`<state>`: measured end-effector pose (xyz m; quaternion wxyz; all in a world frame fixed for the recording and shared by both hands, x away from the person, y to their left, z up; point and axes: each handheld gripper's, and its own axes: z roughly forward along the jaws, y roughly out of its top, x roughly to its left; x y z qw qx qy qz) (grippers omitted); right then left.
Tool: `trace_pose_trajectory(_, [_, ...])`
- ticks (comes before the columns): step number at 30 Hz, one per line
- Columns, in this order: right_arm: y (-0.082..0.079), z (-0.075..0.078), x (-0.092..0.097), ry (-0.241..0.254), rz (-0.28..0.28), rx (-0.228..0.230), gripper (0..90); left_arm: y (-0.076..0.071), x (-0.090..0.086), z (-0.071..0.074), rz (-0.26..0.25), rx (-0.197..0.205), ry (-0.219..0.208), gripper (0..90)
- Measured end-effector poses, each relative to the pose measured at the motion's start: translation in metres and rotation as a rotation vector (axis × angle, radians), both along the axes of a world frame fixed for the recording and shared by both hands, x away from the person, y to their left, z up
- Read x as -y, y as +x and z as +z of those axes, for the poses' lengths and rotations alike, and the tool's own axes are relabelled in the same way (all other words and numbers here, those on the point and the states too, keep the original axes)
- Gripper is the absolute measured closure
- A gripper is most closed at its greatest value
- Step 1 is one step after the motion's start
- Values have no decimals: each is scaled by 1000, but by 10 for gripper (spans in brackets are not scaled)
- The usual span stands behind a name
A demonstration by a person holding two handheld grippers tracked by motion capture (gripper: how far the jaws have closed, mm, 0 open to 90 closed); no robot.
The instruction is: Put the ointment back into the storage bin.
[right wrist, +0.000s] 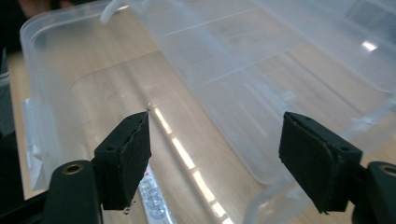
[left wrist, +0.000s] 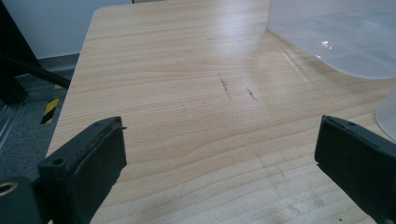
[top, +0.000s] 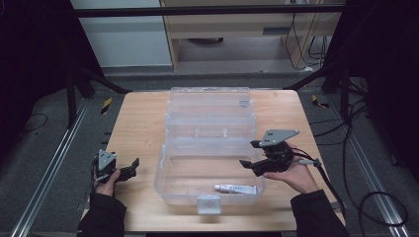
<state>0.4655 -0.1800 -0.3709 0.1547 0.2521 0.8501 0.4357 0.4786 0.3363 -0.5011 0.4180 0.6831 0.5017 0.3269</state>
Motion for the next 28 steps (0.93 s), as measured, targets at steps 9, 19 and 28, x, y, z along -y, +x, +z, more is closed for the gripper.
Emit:
trace_pose_trajectory(9, [-10, -11, 50, 139, -219, 43, 199, 0, 0, 0, 0, 0, 4, 15])
trace_pose_trajectory(19, [0, -36, 82, 158, -406, 28, 172, 0, 0, 0, -2, 2, 2, 16])
trace_pose_trajectory(28, [12, -70, 108, 112, -567, -44, 166, 0, 0, 0, -2, 1, 0, 15])
